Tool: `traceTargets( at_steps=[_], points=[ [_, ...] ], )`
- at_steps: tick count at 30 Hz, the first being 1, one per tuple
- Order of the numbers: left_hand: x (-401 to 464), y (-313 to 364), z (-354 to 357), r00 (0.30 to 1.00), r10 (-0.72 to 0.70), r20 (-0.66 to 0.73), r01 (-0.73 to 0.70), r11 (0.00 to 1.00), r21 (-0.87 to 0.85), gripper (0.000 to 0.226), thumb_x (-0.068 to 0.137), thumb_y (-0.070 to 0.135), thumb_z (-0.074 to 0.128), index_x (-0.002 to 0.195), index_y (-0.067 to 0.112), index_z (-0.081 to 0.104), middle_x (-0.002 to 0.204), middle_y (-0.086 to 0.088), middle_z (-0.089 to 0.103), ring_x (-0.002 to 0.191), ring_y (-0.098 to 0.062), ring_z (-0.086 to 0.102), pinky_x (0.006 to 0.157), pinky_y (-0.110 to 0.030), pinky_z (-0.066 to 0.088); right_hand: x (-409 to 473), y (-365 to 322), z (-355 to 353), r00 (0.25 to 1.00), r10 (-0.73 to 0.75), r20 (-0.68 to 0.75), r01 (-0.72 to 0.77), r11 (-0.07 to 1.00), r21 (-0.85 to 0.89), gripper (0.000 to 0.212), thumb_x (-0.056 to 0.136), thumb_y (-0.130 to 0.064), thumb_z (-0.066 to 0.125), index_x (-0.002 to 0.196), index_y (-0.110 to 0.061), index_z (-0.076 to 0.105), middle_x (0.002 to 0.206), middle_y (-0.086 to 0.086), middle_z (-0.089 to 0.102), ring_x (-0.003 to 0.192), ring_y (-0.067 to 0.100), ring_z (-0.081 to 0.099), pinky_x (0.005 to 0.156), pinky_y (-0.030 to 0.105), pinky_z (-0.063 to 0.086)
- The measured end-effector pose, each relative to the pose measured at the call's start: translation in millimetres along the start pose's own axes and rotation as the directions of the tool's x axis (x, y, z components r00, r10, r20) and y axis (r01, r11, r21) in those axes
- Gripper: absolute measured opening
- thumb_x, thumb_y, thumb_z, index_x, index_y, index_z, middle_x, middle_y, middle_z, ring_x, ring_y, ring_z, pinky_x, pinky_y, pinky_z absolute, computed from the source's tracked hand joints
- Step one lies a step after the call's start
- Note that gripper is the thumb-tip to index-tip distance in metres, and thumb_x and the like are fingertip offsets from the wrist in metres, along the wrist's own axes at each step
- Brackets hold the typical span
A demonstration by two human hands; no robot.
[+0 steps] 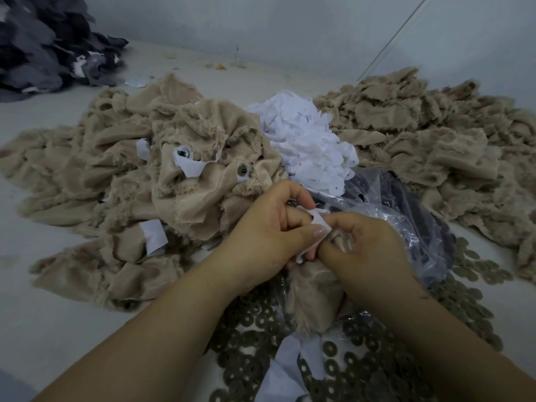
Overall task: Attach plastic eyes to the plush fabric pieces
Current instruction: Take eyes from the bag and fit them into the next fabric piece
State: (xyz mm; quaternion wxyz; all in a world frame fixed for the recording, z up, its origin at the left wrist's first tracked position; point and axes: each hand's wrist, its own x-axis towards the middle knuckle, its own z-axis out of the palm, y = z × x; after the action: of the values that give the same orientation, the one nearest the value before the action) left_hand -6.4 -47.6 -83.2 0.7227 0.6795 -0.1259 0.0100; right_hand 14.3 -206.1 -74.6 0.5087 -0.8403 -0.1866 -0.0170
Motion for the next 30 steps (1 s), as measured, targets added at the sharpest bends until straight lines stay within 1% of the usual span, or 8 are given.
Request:
traceTargets(
  at_steps=[4, 7, 11, 13, 17, 22, 25, 30],
  points=[
    [-0.8, 0.8, -0.8, 0.997, 0.023, -0.075, -0.027, 0.998, -0.050, 0.021, 0.093, 0.003, 0.064, 0.093, 0.017, 0.048, 0.056, -0.010, 0.061, 0.036, -0.014, 0.047, 0.034, -0.016, 0.034, 0.2, -0.9, -0.3, 0.998, -0.029, -0.053, 0.027, 0.999, -0.036, 0.026, 0.081, -0.017, 0.076, 0.071, -0.039, 0.071, 0.073, -0.020, 0.072, 0.074, -0.007, 0.065, 0.063, 0.005, 0.047],
    [-0.6, 3.8, -3.3, 0.996, 0.034, -0.081, -0.043, 0.994, -0.102, 0.010, 0.094, 0.006, 0.060, 0.097, 0.015, 0.060, 0.060, -0.013, 0.063, 0.036, -0.021, 0.048, 0.035, -0.018, 0.034, 2.1, 1.2, -0.4, 0.996, -0.038, -0.081, 0.032, 0.997, -0.068, 0.031, 0.080, -0.015, 0.079, 0.077, -0.044, 0.067, 0.077, -0.026, 0.070, 0.083, -0.013, 0.062, 0.069, 0.001, 0.043],
    [1.3, 5.4, -3.3, 1.000, -0.015, -0.012, 0.012, 0.982, -0.188, 0.024, 0.084, -0.001, 0.046, 0.098, -0.004, 0.064, 0.071, -0.021, 0.066, 0.039, -0.023, 0.050, 0.034, -0.021, 0.037, 1.1, -0.9, -1.9, 0.991, -0.098, -0.086, 0.092, 0.994, -0.064, 0.040, 0.079, -0.018, 0.080, 0.110, -0.041, 0.069, 0.096, -0.035, 0.064, 0.098, -0.021, 0.056, 0.076, -0.004, 0.037],
    [1.1, 6.2, -3.0, 1.000, -0.023, 0.017, 0.026, 0.980, -0.199, 0.027, 0.080, -0.006, 0.044, 0.101, -0.005, 0.062, 0.073, -0.020, 0.067, 0.038, -0.022, 0.050, 0.034, -0.021, 0.037, 0.3, -1.3, -1.7, 0.991, -0.111, -0.076, 0.109, 0.994, -0.029, 0.047, 0.081, -0.015, 0.078, 0.117, -0.044, 0.068, 0.096, -0.037, 0.063, 0.095, -0.028, 0.053, 0.075, -0.006, 0.037],
    [-0.8, 5.4, -4.7, 1.000, -0.009, 0.029, 0.013, 0.993, -0.118, 0.024, 0.090, -0.015, 0.048, 0.105, 0.001, 0.057, 0.076, -0.015, 0.065, 0.039, -0.020, 0.051, 0.034, -0.020, 0.037, 0.9, -0.5, -1.4, 0.992, -0.104, -0.064, 0.104, 0.995, 0.000, 0.026, 0.086, -0.013, 0.076, 0.088, -0.039, 0.079, 0.077, -0.019, 0.074, 0.077, -0.005, 0.067, 0.066, 0.005, 0.046],
    [-0.5, 4.1, -4.1, 0.999, 0.012, -0.039, -0.013, 0.999, -0.035, 0.020, 0.090, -0.012, 0.052, 0.099, 0.004, 0.057, 0.073, -0.027, 0.060, 0.036, -0.020, 0.051, 0.033, -0.021, 0.038, -0.7, -4.7, -1.5, 0.992, -0.113, -0.056, 0.117, 0.990, 0.075, 0.032, 0.082, -0.020, 0.079, 0.079, -0.052, 0.073, 0.074, -0.026, 0.073, 0.073, -0.008, 0.067, 0.063, 0.004, 0.046],
    [-0.9, 5.6, -3.6, 1.000, 0.024, -0.020, -0.026, 0.993, -0.119, 0.017, 0.091, -0.006, 0.050, 0.101, 0.001, 0.060, 0.069, -0.019, 0.064, 0.037, -0.022, 0.051, 0.035, -0.022, 0.040, 0.1, -3.1, -1.5, 0.992, -0.114, -0.048, 0.116, 0.992, 0.043, 0.036, 0.084, -0.015, 0.078, 0.079, -0.051, 0.073, 0.073, -0.026, 0.072, 0.074, -0.008, 0.067, 0.065, 0.004, 0.046],
    [-0.3, 6.5, -2.5, 1.000, 0.011, -0.008, -0.012, 0.992, -0.124, 0.018, 0.083, -0.006, 0.049, 0.099, -0.001, 0.055, 0.062, -0.026, 0.058, 0.034, -0.025, 0.050, 0.034, -0.022, 0.039, 1.0, -1.9, -1.3, 0.991, -0.106, -0.076, 0.112, 0.990, 0.086, 0.045, 0.082, -0.011, 0.079, 0.084, -0.055, 0.068, 0.082, -0.036, 0.070, 0.080, -0.015, 0.065, 0.067, 0.001, 0.046]
  ],
)
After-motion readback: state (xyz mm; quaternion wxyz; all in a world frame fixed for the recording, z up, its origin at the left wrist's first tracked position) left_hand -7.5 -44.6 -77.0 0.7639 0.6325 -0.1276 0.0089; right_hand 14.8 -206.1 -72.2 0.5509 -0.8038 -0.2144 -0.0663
